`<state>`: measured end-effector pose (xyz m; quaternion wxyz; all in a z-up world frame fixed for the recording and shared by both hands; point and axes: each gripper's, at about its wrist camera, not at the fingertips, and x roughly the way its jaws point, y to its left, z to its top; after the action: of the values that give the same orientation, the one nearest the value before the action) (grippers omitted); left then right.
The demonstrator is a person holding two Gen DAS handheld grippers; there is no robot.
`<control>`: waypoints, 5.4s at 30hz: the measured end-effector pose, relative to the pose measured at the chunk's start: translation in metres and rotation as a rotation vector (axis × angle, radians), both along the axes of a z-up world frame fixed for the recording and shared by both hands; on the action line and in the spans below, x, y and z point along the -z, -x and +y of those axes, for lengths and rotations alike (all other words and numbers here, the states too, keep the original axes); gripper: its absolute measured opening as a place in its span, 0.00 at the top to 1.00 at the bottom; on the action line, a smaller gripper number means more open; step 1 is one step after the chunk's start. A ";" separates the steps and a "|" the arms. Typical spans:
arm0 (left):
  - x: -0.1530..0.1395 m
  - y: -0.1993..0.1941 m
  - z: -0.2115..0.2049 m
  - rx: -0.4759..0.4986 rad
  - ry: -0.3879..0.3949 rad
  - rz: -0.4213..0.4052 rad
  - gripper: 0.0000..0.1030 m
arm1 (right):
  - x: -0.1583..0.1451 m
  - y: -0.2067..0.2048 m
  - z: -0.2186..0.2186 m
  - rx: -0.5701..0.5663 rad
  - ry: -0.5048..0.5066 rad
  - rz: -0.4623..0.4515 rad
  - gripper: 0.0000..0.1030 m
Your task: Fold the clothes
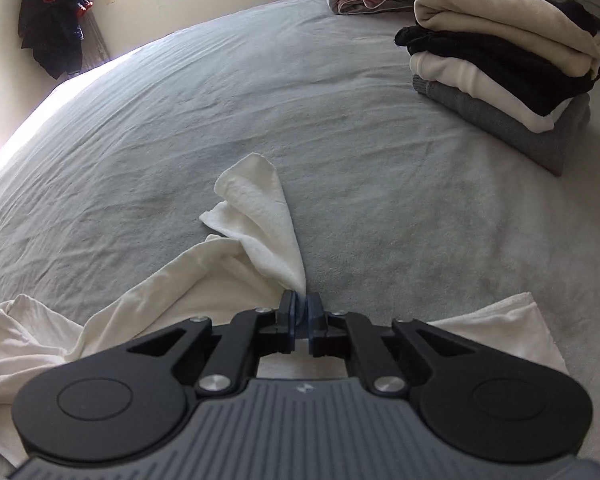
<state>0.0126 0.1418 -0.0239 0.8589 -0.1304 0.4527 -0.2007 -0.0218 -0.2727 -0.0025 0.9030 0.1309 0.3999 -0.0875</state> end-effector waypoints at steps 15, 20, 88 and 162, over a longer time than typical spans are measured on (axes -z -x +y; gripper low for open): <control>-0.002 -0.005 -0.013 0.024 0.021 0.005 0.65 | 0.009 -0.043 0.020 -0.126 0.238 -0.028 0.65; -0.006 -0.003 -0.022 0.060 0.025 -0.010 0.65 | 0.003 -0.043 0.009 -0.099 0.256 -0.018 0.65; -0.046 0.058 -0.067 0.354 -0.027 -0.333 1.00 | -0.104 -0.002 -0.065 0.038 0.011 -0.259 0.96; 0.006 -0.021 -0.011 -0.146 -0.084 -0.021 1.00 | -0.013 -0.077 0.086 -0.674 -0.666 0.009 0.59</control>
<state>0.0339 0.1304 -0.0302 0.8807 -0.1246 0.4409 -0.1198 0.0557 -0.1863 0.0104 0.7883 0.2759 0.4303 0.3426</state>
